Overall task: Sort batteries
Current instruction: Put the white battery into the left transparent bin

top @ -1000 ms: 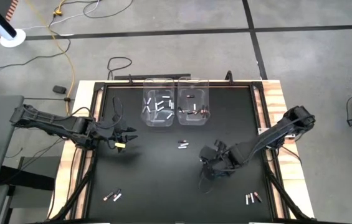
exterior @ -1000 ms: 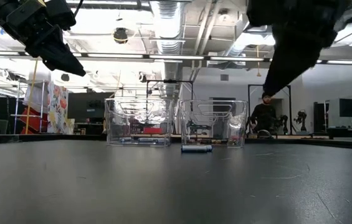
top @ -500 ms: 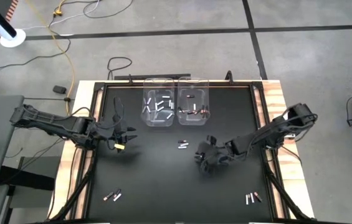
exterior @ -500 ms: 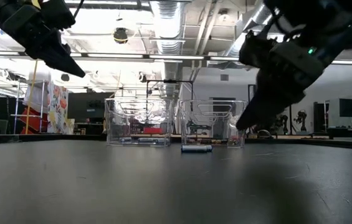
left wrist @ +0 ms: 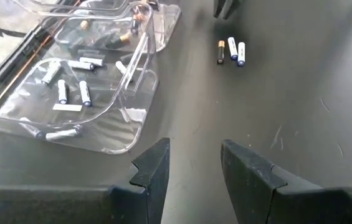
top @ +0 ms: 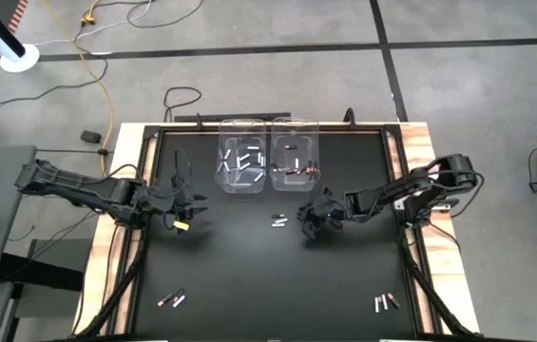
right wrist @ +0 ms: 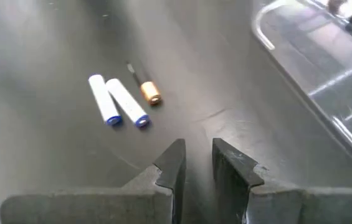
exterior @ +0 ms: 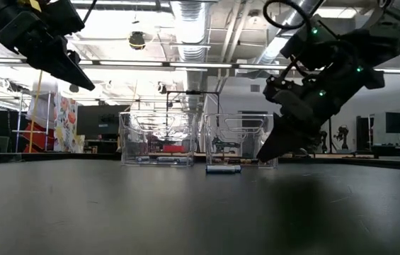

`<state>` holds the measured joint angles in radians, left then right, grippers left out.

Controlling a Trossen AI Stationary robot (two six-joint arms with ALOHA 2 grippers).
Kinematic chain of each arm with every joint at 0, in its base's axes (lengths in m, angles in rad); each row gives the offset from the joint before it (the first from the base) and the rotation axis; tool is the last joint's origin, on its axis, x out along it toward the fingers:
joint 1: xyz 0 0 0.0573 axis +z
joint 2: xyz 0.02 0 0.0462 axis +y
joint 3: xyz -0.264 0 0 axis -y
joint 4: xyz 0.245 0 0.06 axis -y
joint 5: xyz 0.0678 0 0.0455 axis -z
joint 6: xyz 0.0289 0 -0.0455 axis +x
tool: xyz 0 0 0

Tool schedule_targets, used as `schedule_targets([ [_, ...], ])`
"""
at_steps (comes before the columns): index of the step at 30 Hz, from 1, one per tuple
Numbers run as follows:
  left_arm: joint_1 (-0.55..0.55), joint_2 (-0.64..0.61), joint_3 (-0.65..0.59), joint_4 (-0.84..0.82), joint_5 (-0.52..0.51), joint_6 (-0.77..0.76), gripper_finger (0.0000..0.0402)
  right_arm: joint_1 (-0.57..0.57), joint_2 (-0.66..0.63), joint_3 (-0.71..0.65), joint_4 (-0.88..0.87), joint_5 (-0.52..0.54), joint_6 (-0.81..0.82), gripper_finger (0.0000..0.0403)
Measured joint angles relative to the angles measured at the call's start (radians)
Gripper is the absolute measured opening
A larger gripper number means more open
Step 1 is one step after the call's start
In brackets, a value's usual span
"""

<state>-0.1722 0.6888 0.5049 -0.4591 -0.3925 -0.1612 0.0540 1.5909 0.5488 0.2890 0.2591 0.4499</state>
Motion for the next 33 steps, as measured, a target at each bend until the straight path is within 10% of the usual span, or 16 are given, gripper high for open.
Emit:
schedule_targets([
  [22,0.0,0.0,0.0,0.0,-0.016,0.023,0.0139,0.127,0.004,0.072,0.002,-0.017,-0.318,0.0192],
  [33,0.0,0.0,0.0,-0.002,-0.017,0.037,0.0139,0.105,0.203,0.265,-0.003,-0.027,-0.399,0.018],
])
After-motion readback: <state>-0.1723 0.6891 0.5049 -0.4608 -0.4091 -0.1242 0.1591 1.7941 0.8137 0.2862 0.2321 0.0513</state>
